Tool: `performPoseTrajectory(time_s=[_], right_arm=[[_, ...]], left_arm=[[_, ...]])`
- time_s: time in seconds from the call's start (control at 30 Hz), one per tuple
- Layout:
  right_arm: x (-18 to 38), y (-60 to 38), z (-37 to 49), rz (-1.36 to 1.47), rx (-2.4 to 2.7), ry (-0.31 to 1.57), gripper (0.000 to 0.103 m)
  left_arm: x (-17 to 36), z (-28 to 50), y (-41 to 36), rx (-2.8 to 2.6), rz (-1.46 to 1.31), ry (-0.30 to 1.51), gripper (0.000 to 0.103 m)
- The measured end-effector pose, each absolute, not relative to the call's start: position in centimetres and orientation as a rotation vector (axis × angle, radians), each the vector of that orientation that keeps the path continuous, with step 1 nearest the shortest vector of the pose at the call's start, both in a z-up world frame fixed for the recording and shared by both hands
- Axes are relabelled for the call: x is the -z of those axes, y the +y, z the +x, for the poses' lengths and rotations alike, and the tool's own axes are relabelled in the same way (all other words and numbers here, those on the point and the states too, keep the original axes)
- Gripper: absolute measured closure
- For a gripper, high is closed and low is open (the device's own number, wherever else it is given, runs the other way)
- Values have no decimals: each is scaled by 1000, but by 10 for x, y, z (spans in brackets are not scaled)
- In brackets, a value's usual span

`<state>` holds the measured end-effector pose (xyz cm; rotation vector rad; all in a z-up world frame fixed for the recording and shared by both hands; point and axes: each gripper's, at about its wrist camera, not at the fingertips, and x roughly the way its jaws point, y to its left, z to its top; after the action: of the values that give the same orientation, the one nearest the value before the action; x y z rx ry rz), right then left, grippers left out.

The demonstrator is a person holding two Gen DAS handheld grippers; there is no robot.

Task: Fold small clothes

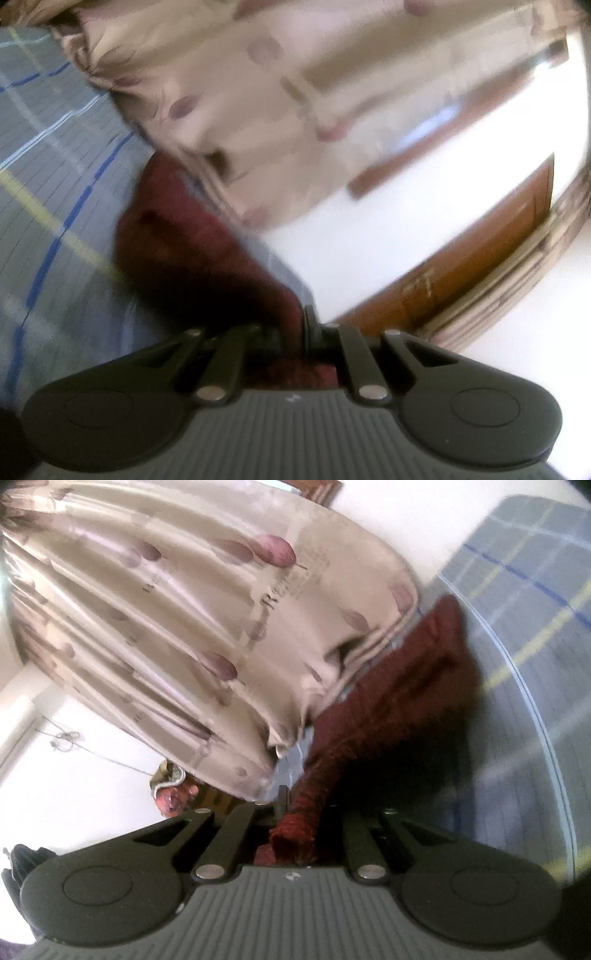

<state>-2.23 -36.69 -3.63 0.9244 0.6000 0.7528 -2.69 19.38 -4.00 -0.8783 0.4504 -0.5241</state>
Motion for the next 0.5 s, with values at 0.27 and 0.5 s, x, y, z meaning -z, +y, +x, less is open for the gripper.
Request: performPoseTrajectory(time_s=[0.27, 0.5], right_arm=[[17, -369, 92, 908, -735, 572, 91], [44, -367, 202, 951, -644, 627, 91]], left_arm=[[22, 92, 184, 442, -853, 379, 93], [50, 186, 180, 355, -832, 423, 93]])
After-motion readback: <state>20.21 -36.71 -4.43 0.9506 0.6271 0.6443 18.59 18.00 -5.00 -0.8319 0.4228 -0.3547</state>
